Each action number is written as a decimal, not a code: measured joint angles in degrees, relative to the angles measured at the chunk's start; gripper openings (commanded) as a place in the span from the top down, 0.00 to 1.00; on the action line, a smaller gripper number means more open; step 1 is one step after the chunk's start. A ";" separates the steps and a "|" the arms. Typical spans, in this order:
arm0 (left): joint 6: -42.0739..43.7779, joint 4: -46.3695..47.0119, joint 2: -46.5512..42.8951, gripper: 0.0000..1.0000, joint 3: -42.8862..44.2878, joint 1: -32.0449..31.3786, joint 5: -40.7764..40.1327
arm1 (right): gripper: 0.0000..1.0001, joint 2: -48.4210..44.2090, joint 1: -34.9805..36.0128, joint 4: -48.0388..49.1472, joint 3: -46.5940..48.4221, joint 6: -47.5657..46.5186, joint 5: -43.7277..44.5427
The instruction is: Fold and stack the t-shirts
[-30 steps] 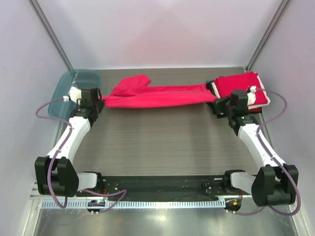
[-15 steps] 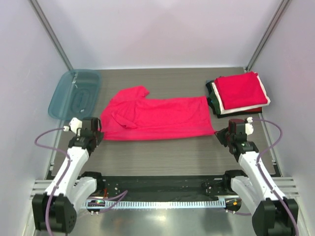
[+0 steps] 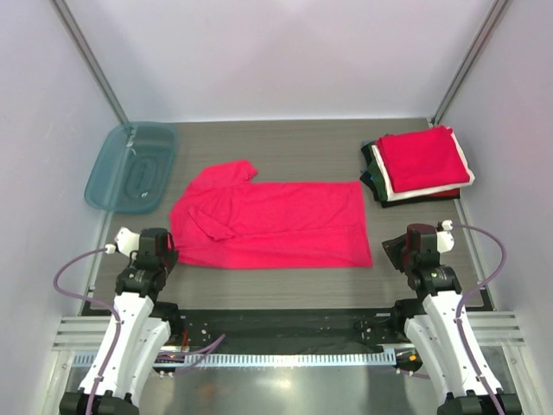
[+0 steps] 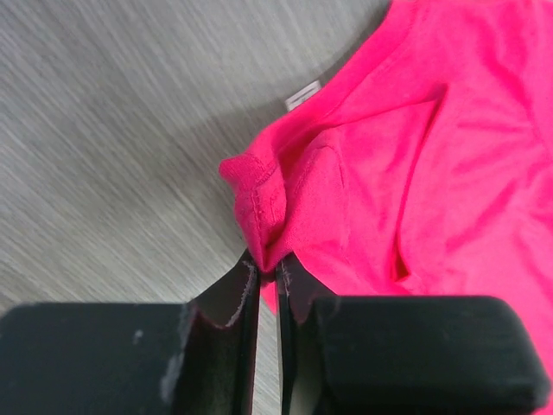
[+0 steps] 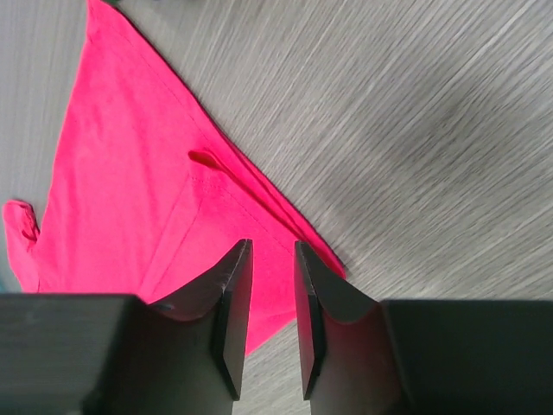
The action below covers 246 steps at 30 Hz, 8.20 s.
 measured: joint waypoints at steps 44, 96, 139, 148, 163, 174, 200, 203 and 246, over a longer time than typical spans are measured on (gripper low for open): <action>0.96 3.78 11.17 0.90 2.14 0.04 -1.84 | 0.99 21.03 12.02 12.92 -2.89 8.92 0.96; 9.73 -1.40 0.44 0.29 13.33 1.75 6.67 | 0.49 4.11 3.48 1.33 6.34 -10.62 1.95; 26.62 19.47 89.79 0.22 72.63 -0.26 23.87 | 0.60 80.63 6.25 14.10 53.24 -30.18 9.44; 28.26 17.40 92.78 0.22 73.77 -1.05 23.43 | 0.88 82.29 6.05 13.97 54.27 -30.45 9.44; 31.43 15.02 94.97 0.18 78.38 -1.68 20.61 | 0.95 82.29 6.84 14.29 54.23 -31.71 10.60; 32.04 13.33 98.20 0.27 80.96 -2.64 21.03 | 0.95 82.29 7.69 14.29 54.23 -32.65 11.63; 37.55 15.91 97.48 0.55 78.47 -4.22 32.94 | 0.94 82.27 7.23 14.27 54.23 -32.85 9.40; 37.70 15.85 97.50 0.77 78.47 -4.22 33.97 | 0.94 82.27 7.21 14.25 54.23 -32.85 9.25; 31.63 21.35 90.49 1.00 72.32 -2.62 32.87 | 0.97 83.97 8.35 11.34 56.92 -32.83 11.54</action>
